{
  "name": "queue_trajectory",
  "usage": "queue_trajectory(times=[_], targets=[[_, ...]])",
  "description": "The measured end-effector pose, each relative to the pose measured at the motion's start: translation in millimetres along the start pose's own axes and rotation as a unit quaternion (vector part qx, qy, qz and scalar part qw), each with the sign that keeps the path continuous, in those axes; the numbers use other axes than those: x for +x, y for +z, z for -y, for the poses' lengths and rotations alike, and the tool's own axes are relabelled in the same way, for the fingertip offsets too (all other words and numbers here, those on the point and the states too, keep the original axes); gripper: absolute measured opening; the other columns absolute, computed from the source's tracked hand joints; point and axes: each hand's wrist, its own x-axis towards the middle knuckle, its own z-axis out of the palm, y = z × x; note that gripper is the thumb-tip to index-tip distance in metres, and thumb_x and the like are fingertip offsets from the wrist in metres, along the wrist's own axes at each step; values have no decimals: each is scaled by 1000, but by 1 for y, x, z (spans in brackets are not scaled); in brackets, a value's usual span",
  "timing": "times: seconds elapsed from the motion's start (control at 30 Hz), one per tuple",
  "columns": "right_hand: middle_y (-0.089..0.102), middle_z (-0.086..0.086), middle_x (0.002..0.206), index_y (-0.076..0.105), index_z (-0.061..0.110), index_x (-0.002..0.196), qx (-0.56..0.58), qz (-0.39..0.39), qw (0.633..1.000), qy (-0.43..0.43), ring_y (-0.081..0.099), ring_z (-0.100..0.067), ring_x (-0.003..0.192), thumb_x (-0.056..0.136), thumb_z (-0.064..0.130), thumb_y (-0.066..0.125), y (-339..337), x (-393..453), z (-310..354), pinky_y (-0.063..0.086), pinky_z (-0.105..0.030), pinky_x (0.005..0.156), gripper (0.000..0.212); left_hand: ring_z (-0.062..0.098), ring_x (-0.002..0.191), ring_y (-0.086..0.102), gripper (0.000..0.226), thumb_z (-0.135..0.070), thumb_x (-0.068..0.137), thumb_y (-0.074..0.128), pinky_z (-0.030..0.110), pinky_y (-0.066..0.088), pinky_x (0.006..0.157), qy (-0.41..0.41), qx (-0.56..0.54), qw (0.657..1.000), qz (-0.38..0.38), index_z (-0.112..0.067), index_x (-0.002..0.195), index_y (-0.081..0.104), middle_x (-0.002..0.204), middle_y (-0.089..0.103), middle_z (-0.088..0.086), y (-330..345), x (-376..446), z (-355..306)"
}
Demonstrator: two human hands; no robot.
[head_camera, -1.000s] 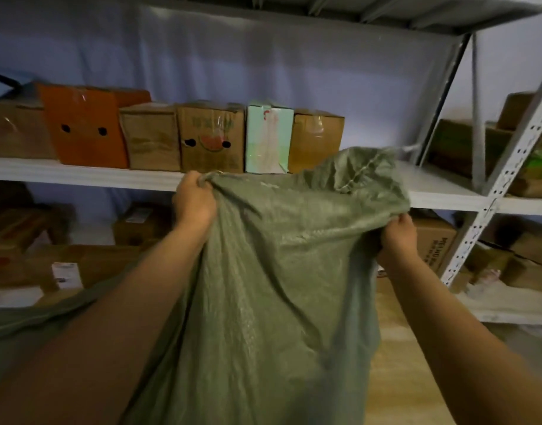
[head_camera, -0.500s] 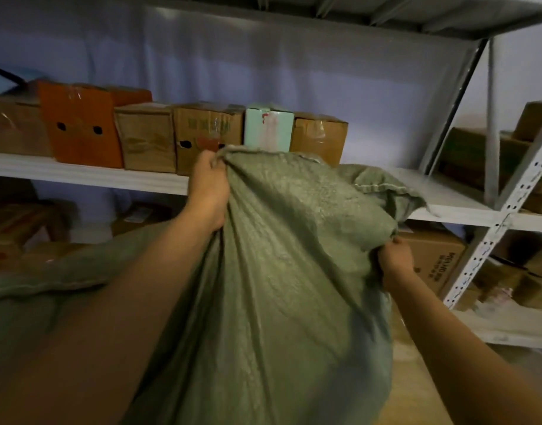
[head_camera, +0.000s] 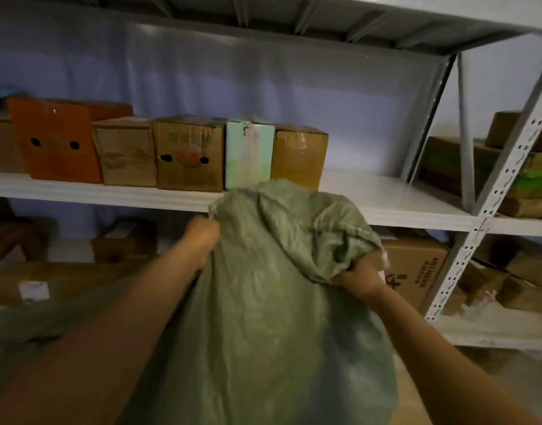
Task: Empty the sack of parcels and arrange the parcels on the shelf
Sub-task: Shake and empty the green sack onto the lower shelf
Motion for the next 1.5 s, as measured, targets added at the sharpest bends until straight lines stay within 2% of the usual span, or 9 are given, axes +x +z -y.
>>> queue_trajectory(times=[0.23, 0.43, 0.57, 0.7, 0.93, 1.07, 1.23, 1.37, 1.5], targets=[[57, -8, 122, 53, 10, 127, 288, -128, 948, 35, 53, -25, 111, 92, 22, 57, -38, 22, 37, 42, -42, 104, 38, 26, 92, 68, 28, -28, 78, 69, 37, 54, 83, 104, -172, 978, 63, -14, 102, 70, 104, 72, 10, -31, -5, -47], [56, -8, 112, 53, 13, 123, 277, -100, 947, 132, 52, -22, 87, 98, 30, 48, -5, 9, 24, 47, -33, 85, 31, 29, 110, 58, 93, -42, 48, 88, 41, 49, 95, 54, 63, 992, 99, -12, 127, 50, 122, 59, 7, -18, -20, 18], [61, -12, 114, 58, 12, 107, 305, -77, 939, 141, 57, -24, 92, 95, 31, 52, -8, 9, 38, 46, -39, 89, 23, 22, 90, 60, 38, -16, 76, 77, 27, 44, 78, 84, 223, 962, 134, -6, 110, 64, 112, 67, 13, -12, -36, 16], [63, -8, 104, 61, 14, 102, 449, -90, 885, 89, 61, -21, 88, 97, 20, 48, -28, 24, 62, 50, -35, 85, 16, 14, 79, 59, 21, -14, 96, 52, 22, 50, 63, 187, -75, 978, 58, -14, 115, 57, 97, 63, 3, -34, -37, -54], [57, -10, 125, 51, 11, 126, 267, -43, 958, 92, 55, -28, 109, 83, 15, 67, -3, 2, -1, 47, -40, 92, 46, 30, 110, 58, 39, -37, 92, 53, 38, 45, 99, 87, 188, 973, 105, -12, 122, 60, 123, 62, 14, -13, -24, 24], [59, -15, 120, 54, 7, 123, 39, -16, 994, 97, 57, -32, 105, 78, 15, 74, -21, 9, -10, 49, -42, 91, 50, 22, 106, 61, 100, -65, 39, 85, 36, 48, 97, 53, 191, 950, 242, -16, 121, 55, 118, 62, 2, -15, -33, 15], [53, -17, 133, 46, 3, 135, 6, -24, 992, 121, 50, -36, 120, 87, 35, 65, -18, 1, -26, 43, -41, 100, 61, 23, 102, 61, 58, -40, 66, 81, 37, 51, 92, 155, 473, 856, 140, -8, 111, 62, 112, 65, 5, 8, -31, 23], [50, -21, 135, 44, -2, 134, 34, -26, 991, 124, 48, -38, 121, 93, 34, 56, -18, -4, -27, 38, -43, 105, 56, 20, 104, 61, 42, -35, 80, 68, 32, 46, 98, 147, 149, 963, 169, -19, 119, 62, 115, 65, 0, 27, -37, 38], [48, -10, 136, 39, 7, 140, 176, -17, 978, 106, 48, -32, 122, 93, 32, 57, -21, 4, 5, 37, -42, 106, 56, 28, 101, 63, 13, -22, 91, 56, 47, 50, 95, 154, -63, 982, 87, -25, 99, 65, 108, 67, 8, 25, -38, -28]])
